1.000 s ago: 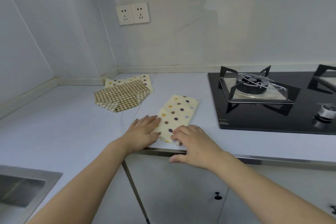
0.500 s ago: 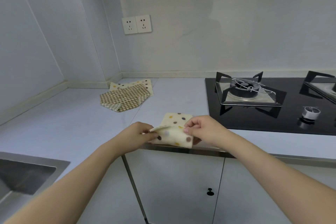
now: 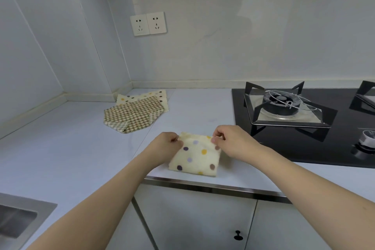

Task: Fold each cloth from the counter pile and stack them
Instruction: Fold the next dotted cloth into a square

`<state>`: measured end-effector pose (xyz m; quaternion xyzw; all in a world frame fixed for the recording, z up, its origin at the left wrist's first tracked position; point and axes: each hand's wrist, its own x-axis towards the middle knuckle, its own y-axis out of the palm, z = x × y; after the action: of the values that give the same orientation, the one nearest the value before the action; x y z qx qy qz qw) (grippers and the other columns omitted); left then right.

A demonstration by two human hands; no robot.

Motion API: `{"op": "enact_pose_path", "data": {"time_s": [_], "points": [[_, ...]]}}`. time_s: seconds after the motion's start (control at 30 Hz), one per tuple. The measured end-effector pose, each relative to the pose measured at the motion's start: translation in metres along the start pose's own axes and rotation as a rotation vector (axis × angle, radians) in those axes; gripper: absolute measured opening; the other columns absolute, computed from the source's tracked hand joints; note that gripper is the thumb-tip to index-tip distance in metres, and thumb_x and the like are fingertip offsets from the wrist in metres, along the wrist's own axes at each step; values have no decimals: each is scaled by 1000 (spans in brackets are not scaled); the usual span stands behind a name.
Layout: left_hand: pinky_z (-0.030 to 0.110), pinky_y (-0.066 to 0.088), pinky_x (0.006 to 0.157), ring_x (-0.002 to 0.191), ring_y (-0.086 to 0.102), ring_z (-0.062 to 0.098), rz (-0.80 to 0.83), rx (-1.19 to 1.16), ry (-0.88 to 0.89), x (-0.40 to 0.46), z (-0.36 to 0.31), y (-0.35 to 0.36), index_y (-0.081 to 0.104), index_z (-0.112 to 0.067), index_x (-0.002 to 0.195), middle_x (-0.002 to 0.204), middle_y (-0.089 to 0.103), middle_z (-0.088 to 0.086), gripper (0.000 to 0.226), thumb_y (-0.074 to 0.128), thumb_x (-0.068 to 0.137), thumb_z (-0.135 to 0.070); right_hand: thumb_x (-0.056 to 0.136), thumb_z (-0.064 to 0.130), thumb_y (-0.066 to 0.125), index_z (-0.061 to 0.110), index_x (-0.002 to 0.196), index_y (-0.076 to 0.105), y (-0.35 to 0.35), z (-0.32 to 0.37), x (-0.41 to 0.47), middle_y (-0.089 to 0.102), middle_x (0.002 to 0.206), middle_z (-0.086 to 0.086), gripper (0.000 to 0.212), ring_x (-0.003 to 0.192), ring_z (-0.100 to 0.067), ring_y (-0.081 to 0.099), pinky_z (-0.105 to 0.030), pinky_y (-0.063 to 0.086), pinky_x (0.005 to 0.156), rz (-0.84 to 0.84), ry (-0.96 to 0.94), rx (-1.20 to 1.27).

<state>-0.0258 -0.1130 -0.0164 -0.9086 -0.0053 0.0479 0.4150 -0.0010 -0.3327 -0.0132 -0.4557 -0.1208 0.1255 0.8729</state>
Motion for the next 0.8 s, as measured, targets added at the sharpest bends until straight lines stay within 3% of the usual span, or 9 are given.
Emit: {"op": "enact_pose_path", "data": {"time_s": [0.07,0.2,0.33,0.43,0.57,0.63,0.73,0.8], "points": [[30,31,59,64,40,17,-53,67,-29,14,-3,8,39,-15,72,69,43,1,24,45,94,-24,94,26,53,22,86,60,3,-6,12,63,84,12,11,83,-10,54,-29,40,70,-20,-10,-57],[34,44,69,59,57,16,-74,191,-66,31,-5,23,42,-18,75,66,64,-11,24,37,96,-29,94,26,50,21,90,60,18,-20,28,55,98,3,12,97,-19,54,-30,40,77,-19,4,-146],[34,35,65,67,52,20,-143,372,-14,33,-4,32,36,-20,73,64,55,-7,26,35,98,-27,96,27,49,20,97,61,22,-28,34,55,99,3,14,97,-18,53,-29,36,74,-25,3,-136],[32,32,59,65,50,20,-163,387,2,34,-1,31,35,-18,72,62,53,-5,27,35,97,-27,96,31,48,20,99,59,20,-29,37,59,101,3,16,96,-18,53,-30,40,75,15,-25,-165],[31,33,55,62,52,16,-99,328,-35,36,-3,28,40,-18,76,54,56,-7,23,38,97,-27,96,33,49,24,92,52,19,-29,45,47,104,6,10,102,-16,45,-28,37,83,88,-83,-145],[31,36,62,69,56,18,-108,329,-42,34,-4,26,45,-17,86,63,62,-6,16,40,96,-28,96,31,50,24,90,52,16,-28,47,50,99,8,10,96,-14,47,-24,36,74,105,-70,-87],[33,35,75,85,55,20,-373,488,122,16,-4,25,49,-18,100,90,58,-6,12,45,93,-26,94,31,52,21,88,56,12,-26,47,59,90,9,13,80,-12,52,-23,37,62,132,27,50],[34,38,74,82,51,20,-465,385,316,-9,-9,33,49,-21,94,89,53,-6,9,48,88,-28,93,31,52,17,91,59,11,-25,45,62,94,6,16,80,-13,53,-24,38,60,156,54,20]]}}
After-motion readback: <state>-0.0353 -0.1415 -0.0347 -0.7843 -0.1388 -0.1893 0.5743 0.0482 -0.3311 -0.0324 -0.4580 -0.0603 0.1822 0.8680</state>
